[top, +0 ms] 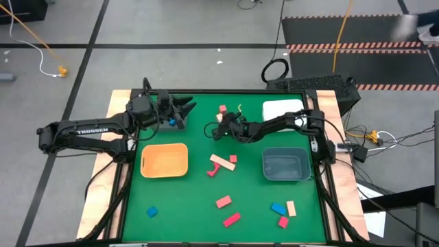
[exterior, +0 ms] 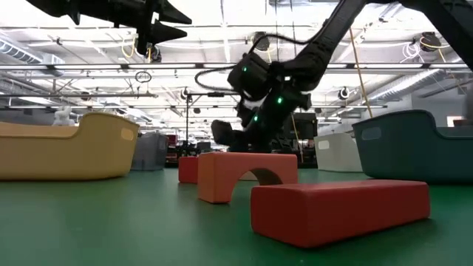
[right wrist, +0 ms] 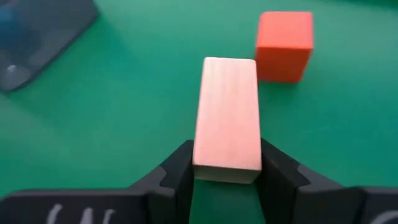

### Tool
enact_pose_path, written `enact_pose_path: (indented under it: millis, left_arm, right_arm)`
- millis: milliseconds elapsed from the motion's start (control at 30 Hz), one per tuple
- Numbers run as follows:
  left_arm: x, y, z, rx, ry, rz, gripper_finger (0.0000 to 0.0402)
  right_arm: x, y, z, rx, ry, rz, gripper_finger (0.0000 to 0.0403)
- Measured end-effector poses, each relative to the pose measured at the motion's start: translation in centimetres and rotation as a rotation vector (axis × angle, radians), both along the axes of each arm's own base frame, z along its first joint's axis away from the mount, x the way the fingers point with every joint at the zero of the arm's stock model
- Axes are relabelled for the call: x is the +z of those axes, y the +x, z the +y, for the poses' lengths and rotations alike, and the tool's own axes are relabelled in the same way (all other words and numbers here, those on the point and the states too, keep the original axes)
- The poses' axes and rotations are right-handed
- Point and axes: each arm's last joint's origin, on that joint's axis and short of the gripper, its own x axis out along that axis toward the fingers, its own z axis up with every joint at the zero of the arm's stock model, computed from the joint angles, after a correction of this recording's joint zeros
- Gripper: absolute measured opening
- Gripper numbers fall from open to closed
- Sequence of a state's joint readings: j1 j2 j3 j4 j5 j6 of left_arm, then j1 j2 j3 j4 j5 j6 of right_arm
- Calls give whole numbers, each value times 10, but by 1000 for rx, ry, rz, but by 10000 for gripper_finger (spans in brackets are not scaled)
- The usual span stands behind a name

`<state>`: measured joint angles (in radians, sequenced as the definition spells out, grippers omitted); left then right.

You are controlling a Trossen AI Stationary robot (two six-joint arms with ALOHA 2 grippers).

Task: Sort & place blocks by color
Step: Put the top right light brown block into the white bin

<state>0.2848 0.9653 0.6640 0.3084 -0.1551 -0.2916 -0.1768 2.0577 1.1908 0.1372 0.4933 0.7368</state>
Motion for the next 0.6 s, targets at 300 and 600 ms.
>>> enact_pose_path:
  millis: [300, 600]
  left_arm:
    - [0, 0, 1, 7, 0, -2, 173]
    - [0, 0, 1, 16, 0, -2, 173]
  right_arm:
    - [74, -11, 5, 107, -123, -50, 116]
    - [139, -82, -6, 69, -144, 224, 116]
